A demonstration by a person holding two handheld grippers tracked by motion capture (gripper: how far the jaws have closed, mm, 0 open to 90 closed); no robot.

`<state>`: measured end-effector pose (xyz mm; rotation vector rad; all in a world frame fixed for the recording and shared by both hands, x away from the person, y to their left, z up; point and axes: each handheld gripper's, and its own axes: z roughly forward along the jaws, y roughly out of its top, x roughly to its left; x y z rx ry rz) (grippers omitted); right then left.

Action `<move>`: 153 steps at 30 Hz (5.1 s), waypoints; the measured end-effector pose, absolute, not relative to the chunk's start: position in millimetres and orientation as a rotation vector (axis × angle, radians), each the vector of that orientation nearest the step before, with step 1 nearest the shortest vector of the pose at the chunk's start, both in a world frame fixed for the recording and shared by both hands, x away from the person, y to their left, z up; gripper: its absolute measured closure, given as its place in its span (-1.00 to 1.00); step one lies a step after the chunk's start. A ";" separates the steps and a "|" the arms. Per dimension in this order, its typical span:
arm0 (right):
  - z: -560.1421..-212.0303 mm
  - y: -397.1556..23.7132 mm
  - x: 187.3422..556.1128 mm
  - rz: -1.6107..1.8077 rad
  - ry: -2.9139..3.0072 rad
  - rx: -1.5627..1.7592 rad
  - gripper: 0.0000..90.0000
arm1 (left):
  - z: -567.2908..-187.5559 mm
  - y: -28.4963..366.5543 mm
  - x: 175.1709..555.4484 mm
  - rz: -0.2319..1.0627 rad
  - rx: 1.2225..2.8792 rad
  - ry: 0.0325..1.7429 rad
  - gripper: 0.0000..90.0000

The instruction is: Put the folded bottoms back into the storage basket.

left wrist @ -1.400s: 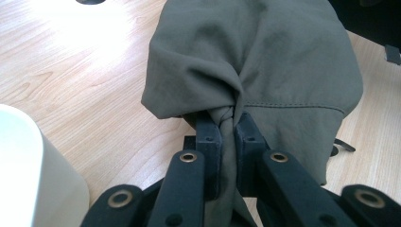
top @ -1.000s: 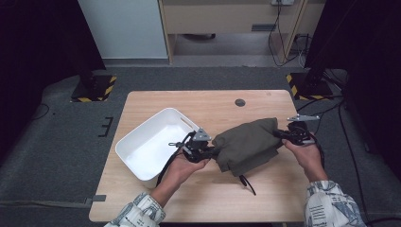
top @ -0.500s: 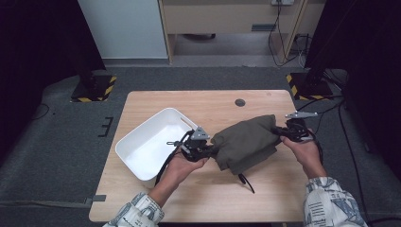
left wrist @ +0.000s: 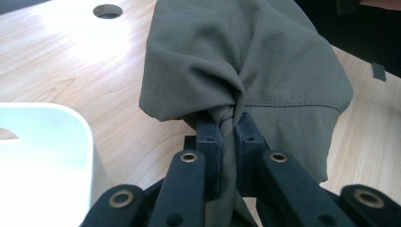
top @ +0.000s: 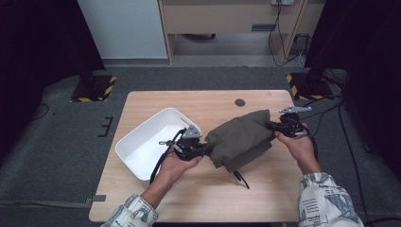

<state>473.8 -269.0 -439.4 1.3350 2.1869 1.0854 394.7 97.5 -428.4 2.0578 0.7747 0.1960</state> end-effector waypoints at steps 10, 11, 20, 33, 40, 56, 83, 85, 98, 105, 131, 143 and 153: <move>-429.7 -259.2 478.3 1.089 2.192 1.313 0.88 | -422.0 106.2 393.7 0.207 2.040 0.782 0.85; -428.6 -258.1 478.8 1.087 2.195 1.310 0.88 | -421.5 107.3 393.8 0.206 2.039 0.782 0.85; -412.1 -242.0 483.4 1.095 2.196 1.283 0.88 | -411.0 122.1 391.9 0.215 2.020 0.786 0.85; -396.2 -221.2 489.4 1.074 2.224 1.244 0.88 | -402.5 144.5 393.2 0.231 1.983 0.813 0.85; -390.9 -210.7 494.0 1.077 2.223 1.235 0.89 | -397.9 154.3 394.7 0.235 1.972 0.814 0.85; -379.4 -183.5 499.0 1.068 2.247 1.189 0.88 | -392.0 180.9 389.9 0.246 1.927 0.842 0.86; -364.2 -127.6 524.8 1.078 2.302 1.104 0.88 | -379.1 229.2 389.4 0.291 1.870 0.897 0.86; -362.7 -121.1 526.9 1.083 2.307 1.098 0.88 | -376.7 235.0 389.1 0.298 1.859 0.904 0.86; -358.7 -99.7 530.8 1.100 2.320 1.065 0.88 | -373.7 252.1 384.4 0.326 1.852 0.918 0.86; -356.1 -93.6 530.6 1.106 2.318 1.056 0.88 | -370.8 259.1 383.4 0.332 1.837 0.925 0.86; -370.3 -58.3 535.5 1.127 2.371 1.016 0.88 | -381.6 290.2 373.4 0.343 1.833 0.968 0.86; -373.6 -50.7 537.8 1.120 2.379 1.009 0.88 | -386.8 296.2 371.7 0.337 1.826 0.978 0.86; -376.3 -46.3 539.0 1.121 2.387 1.006 0.88 | -390.3 300.1 371.2 0.333 1.826 0.989 0.86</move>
